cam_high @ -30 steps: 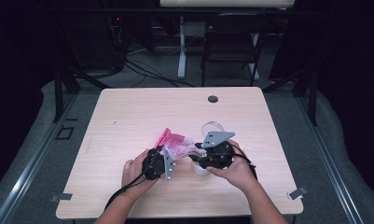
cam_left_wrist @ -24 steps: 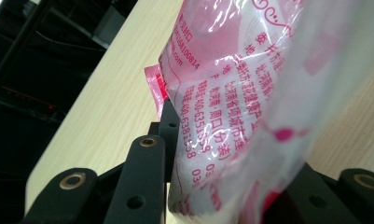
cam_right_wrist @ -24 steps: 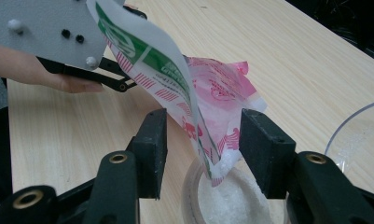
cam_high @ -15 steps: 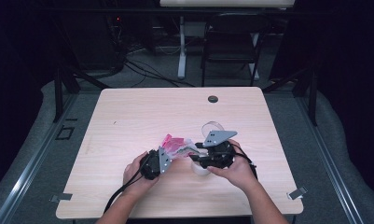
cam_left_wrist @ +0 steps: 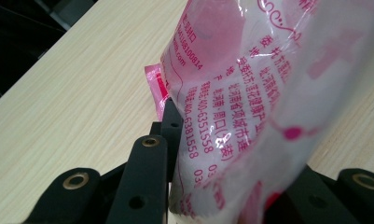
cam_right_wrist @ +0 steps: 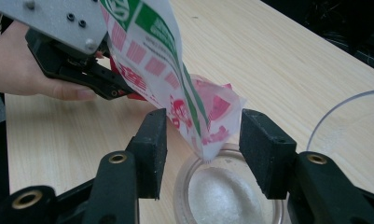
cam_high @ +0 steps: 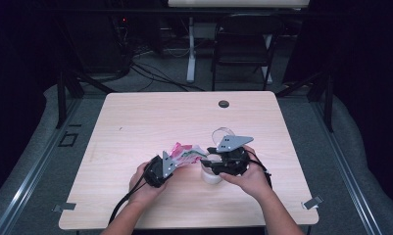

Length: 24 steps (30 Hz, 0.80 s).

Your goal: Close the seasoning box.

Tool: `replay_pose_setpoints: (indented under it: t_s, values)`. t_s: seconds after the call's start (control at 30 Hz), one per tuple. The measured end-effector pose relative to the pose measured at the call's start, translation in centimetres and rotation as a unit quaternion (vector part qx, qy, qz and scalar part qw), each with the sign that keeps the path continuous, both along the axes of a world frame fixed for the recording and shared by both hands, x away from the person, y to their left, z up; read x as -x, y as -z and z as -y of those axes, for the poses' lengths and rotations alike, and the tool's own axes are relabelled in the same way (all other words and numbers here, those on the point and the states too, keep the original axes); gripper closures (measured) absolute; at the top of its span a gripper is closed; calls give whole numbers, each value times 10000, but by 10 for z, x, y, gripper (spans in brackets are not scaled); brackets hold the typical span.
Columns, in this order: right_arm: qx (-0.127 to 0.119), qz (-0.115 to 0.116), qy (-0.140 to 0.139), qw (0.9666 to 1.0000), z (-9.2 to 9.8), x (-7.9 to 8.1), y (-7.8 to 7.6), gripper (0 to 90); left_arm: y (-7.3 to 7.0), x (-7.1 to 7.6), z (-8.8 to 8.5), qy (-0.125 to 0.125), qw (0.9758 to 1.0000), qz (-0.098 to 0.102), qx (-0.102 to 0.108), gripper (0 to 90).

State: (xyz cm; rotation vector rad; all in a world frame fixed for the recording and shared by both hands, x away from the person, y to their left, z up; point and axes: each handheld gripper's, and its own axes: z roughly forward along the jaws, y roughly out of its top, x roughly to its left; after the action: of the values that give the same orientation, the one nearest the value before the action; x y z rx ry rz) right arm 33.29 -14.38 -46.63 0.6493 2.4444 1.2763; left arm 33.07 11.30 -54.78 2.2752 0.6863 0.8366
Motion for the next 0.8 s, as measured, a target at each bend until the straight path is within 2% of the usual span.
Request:
replay_pose_setpoints:
  t_s: [0.13, 0.17, 0.2, 0.33, 0.4, 0.43, 0.57, 0.63, 0.7, 0.8]
  values:
    - [-54, -24, 66, 10000, 3, -1, -2, 514, -4, -2, -8, -118, 9994, -104, 324, 741]
    - [-54, -24, 66, 10000, 3, -1, -2, 514, -4, -2, -8, -118, 9994, -104, 324, 741]
    - [-119, -78, 78, 9999, 5, -1, -3, 514, -7, -3, -13, -166, 9987, -130, 453, 741]
    - [-184, -72, 147, 9997, 9, -1, -5, 514, -16, -7, -24, -320, 9974, -124, 627, 741]
    - [-187, -52, 168, 9997, 10, -1, -6, 515, -19, -8, -26, -371, 9974, -89, 612, 741]
    - [-205, -12, 219, 9995, 13, -1, -8, 516, -27, -10, -34, -468, 9969, -55, 633, 741]
    - [-249, -12, 319, 9992, 19, -1, -10, 522, -38, -14, -55, -747, 9937, -93, 826, 741]
    - [-279, -5, 376, 9989, 21, -1, -10, 526, -40, -15, -68, -922, 9915, -185, 895, 741]
    - [-282, 0, 382, 9989, 23, -1, -11, 526, -41, -16, -80, -1099, 9898, -177, 886, 741]
    - [-273, 10, 419, 9987, 25, 0, -11, 531, -38, -16, -98, -1364, 9859, -197, 946, 740]
